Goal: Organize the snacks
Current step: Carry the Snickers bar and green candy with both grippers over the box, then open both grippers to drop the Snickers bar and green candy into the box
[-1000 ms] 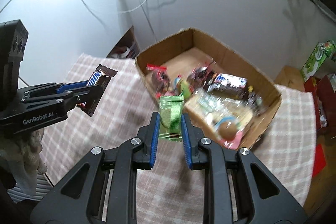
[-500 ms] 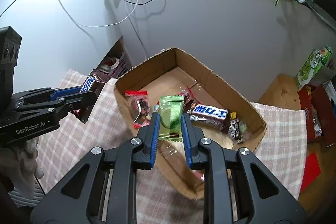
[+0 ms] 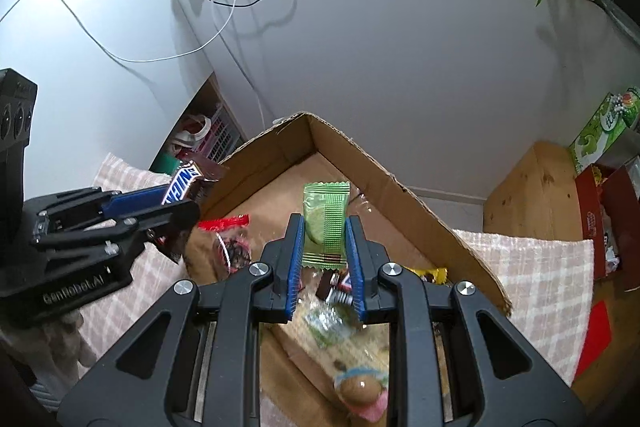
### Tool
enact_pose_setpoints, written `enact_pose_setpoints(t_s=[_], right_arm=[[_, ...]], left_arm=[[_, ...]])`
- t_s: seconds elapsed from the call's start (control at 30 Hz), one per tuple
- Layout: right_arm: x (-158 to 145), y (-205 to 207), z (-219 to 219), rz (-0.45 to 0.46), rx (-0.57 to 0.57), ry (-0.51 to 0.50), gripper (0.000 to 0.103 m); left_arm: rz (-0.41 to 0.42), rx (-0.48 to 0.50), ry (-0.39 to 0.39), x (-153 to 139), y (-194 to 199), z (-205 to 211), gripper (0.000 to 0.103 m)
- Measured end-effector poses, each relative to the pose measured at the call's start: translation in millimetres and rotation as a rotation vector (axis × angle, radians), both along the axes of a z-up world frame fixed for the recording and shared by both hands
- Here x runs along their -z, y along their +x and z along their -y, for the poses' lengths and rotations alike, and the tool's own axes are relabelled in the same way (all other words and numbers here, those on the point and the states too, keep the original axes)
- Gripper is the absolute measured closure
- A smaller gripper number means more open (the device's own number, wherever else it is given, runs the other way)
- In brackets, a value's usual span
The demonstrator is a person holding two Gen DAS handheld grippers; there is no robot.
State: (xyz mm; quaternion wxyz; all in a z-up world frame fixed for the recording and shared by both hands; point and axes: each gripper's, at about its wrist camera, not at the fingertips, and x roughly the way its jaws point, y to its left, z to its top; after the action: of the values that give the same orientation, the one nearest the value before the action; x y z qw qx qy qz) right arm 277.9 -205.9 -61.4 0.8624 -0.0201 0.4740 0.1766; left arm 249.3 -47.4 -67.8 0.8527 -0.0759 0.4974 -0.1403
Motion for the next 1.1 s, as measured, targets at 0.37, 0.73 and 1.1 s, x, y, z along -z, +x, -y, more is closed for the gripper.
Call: enact_pose_setpoints(t_s=[0.37, 0.73, 1.1], right_arm=[[20.3, 15.1, 2.8, -0.051, 0.012, -0.001, 0.081], [35.0, 22.6, 7.0, -0.079, 0.03, -0.026, 0.081], [34.1, 19.2, 10.3, -0.056, 0.055, -0.057, 0.038]], left_arm=[[-0.033, 0.013, 0.02, 12.5, 12.0, 15.2, 0.075], [-0.052, 0.027, 0.055, 22.1, 17.6, 21.6, 0.075], [-0.045, 0.033, 0.063, 22.8, 18.1, 22.8, 0.058]])
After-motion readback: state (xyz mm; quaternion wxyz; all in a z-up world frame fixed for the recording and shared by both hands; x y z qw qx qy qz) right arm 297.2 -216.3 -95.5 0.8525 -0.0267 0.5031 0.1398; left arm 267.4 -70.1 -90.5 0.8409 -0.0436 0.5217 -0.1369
